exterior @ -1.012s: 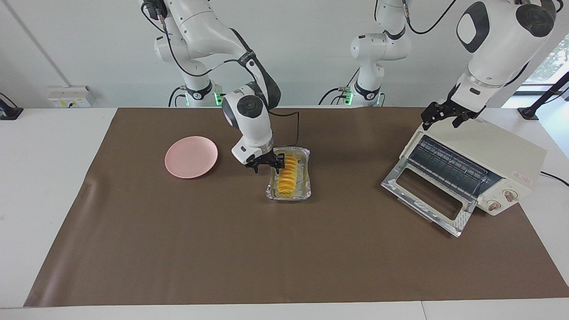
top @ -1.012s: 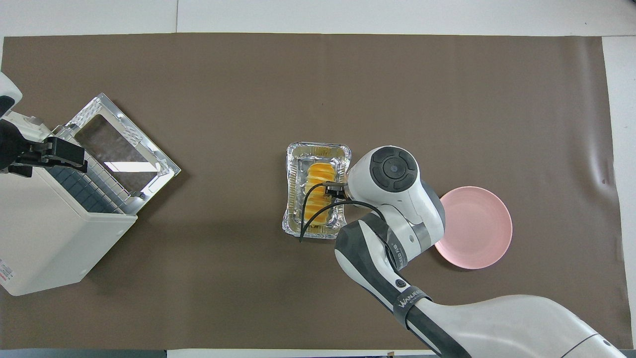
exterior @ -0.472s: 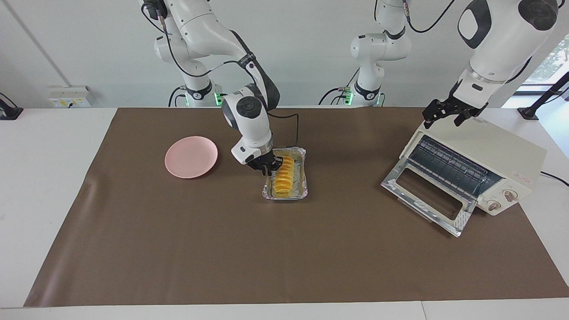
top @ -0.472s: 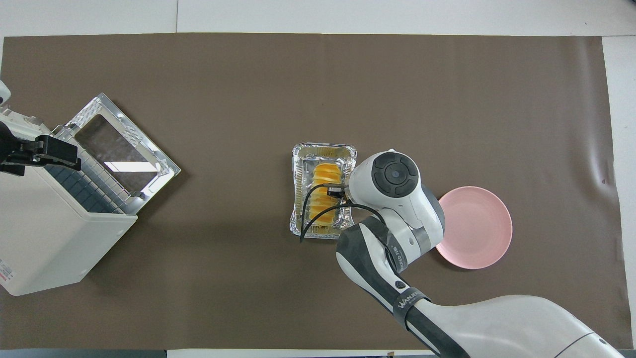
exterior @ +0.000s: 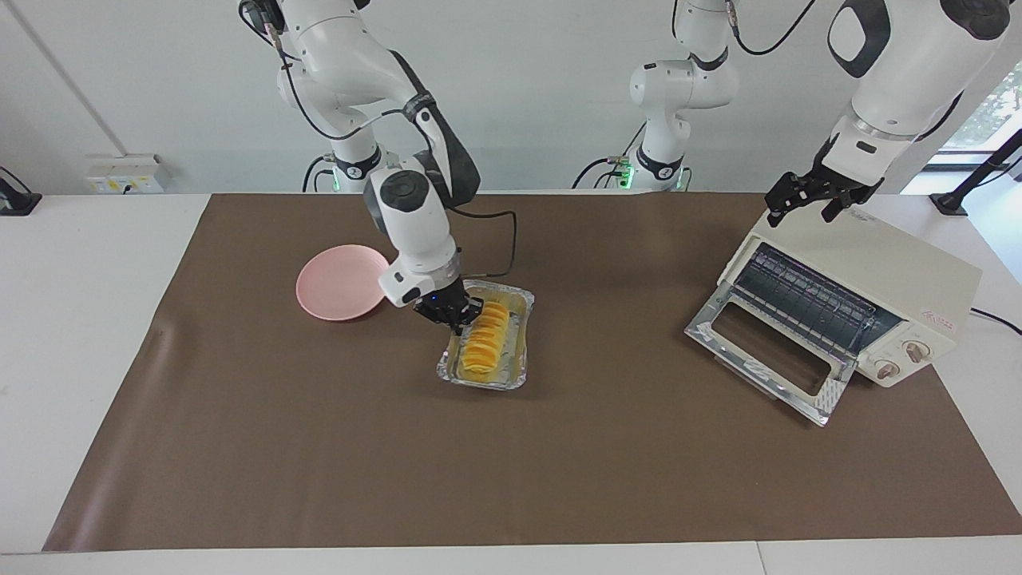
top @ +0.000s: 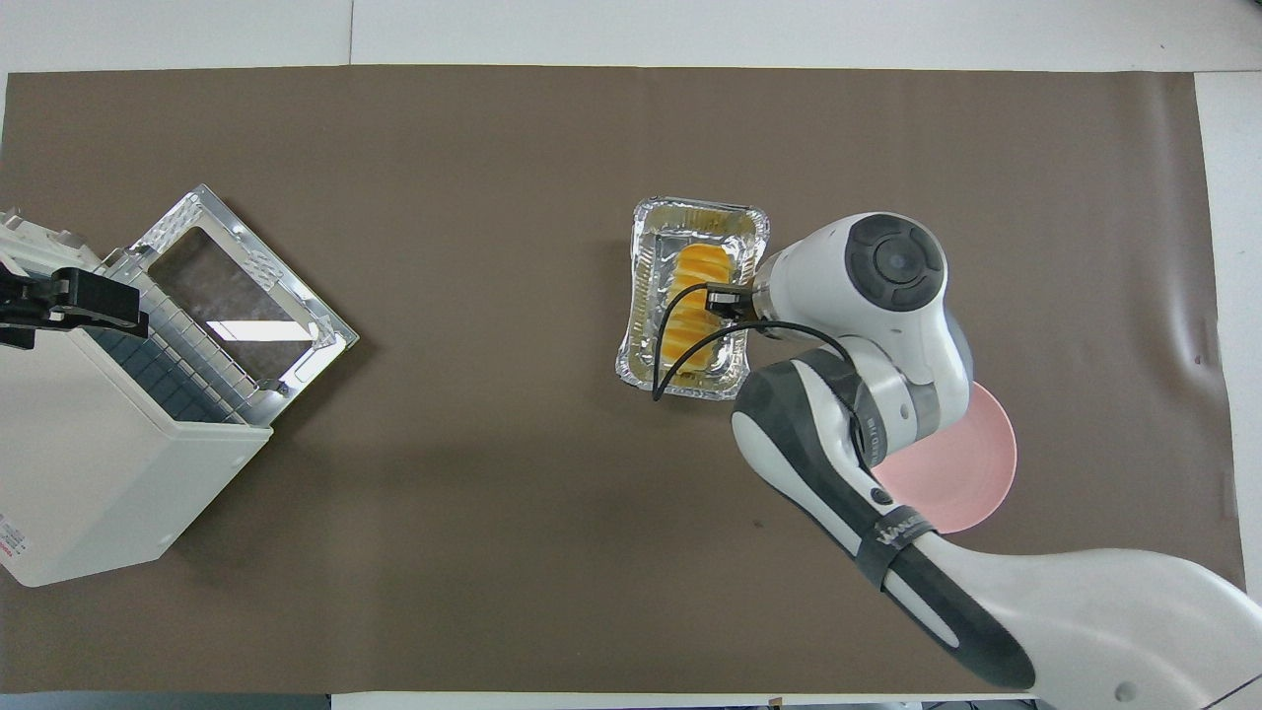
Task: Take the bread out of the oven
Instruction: 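Grasp the foil tray with the right gripper and slide it beyond the plate, then lower the right gripper into the tray and grasp the bread rolls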
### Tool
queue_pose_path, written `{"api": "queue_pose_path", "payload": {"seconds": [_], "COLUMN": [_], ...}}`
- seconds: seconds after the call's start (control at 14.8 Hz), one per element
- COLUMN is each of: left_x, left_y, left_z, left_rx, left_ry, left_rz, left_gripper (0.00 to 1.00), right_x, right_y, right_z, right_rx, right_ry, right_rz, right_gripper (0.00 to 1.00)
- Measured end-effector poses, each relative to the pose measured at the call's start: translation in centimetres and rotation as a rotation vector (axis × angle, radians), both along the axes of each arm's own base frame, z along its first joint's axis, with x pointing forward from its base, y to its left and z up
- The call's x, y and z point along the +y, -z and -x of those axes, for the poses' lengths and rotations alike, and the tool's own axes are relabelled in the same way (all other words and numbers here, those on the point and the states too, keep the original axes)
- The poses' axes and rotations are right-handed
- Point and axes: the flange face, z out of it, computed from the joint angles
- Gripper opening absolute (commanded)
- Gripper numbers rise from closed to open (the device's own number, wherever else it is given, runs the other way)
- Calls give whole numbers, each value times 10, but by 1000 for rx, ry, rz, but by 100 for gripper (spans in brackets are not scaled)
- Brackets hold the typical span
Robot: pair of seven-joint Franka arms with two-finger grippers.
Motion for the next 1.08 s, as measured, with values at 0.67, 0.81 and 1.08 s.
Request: {"api": "queue_pose_path", "payload": {"seconds": [0.67,0.81,1.08], "left_x": [0,0,0], "left_y": [0,0,0], "left_z": [0,0,0], "left_rx": [-1,-1,-1], "left_ry": [0,0,0], "left_rz": [0,0,0], "left_gripper": [100,100,100], "right_x": [-244,-257,-267], "right_y": [27,33,44], "right_z": [-40,-39,-38], "right_rx": [14,22,27], "right_ry": [-151,-148,-172], "right_rz": [17,4,-35], "right_gripper": [0,0,0]}}
